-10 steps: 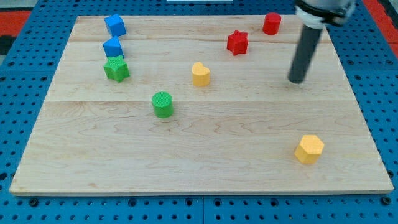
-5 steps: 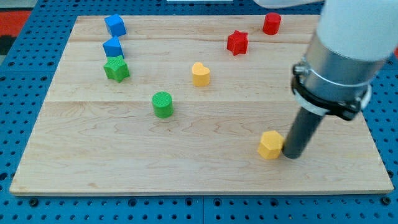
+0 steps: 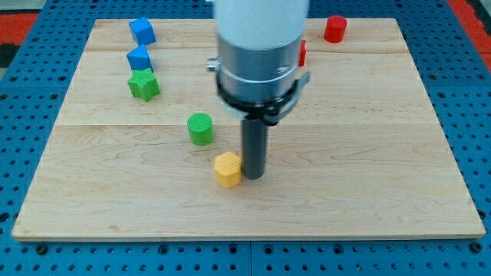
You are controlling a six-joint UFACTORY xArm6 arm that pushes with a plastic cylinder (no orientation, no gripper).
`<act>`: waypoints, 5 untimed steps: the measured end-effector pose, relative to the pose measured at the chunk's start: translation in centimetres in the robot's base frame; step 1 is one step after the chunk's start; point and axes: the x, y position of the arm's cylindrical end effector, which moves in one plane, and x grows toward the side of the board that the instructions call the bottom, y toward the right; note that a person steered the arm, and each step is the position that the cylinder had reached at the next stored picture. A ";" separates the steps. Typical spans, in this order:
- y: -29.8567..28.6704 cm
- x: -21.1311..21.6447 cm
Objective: Push the yellow hexagon towards the green star
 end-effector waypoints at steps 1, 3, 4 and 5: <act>-4.9 1.4; -9.9 4.2; -9.2 2.2; -9.2 1.5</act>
